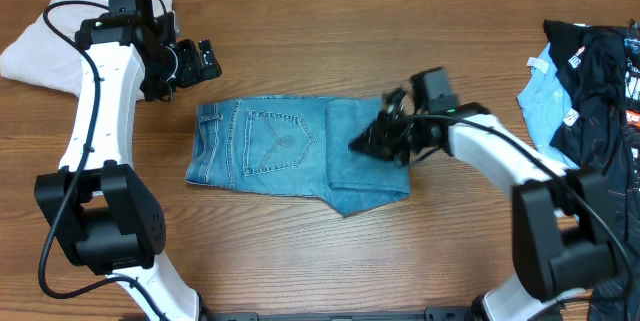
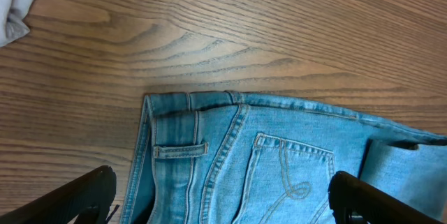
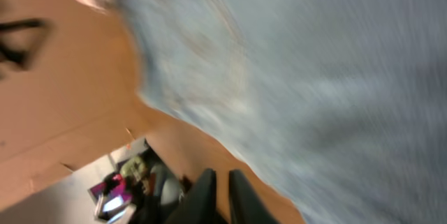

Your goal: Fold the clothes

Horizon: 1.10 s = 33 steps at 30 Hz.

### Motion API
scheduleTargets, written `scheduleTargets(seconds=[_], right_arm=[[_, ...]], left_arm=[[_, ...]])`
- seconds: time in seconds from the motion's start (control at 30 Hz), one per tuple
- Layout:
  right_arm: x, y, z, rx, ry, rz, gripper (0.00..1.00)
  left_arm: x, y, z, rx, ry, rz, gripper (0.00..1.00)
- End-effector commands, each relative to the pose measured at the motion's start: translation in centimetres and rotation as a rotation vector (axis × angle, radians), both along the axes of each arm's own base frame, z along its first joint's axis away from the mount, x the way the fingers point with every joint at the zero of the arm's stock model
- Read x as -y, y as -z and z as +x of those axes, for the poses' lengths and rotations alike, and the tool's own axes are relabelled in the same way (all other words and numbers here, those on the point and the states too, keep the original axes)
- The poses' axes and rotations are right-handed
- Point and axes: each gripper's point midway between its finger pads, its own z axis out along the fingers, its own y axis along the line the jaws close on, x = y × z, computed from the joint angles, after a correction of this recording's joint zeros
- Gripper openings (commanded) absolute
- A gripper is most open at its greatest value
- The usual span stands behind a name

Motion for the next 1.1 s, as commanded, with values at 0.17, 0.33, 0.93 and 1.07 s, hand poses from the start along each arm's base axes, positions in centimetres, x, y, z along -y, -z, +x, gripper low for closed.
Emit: scheduleTargets(seconds=[0.17,0.33,0.93,1.07], right_arm=[[-0.5,-2.3,3.9,0.201,0.013,0.049,0.20],[-1.6,-0.4,4.7,0.218,-0.008,0.055,0.20],[-2.3,6.8,7.2,0.160,0.064,0.041,0.11],[-1.9,3.7,8.4,0.220,0.076,0.062,0.15]], left_arm=[[0.1,-0.1,0.4,0.009,0.024,0.020,1.00],[0.1,-0.1,0.4,0.010,0.024,0.020,1.00],[0.1,-0.1,0.4,0.010,0.025,0.020,1.00],[-0.4,0.0,0.5,0.011,0.017,0.045,1.00]])
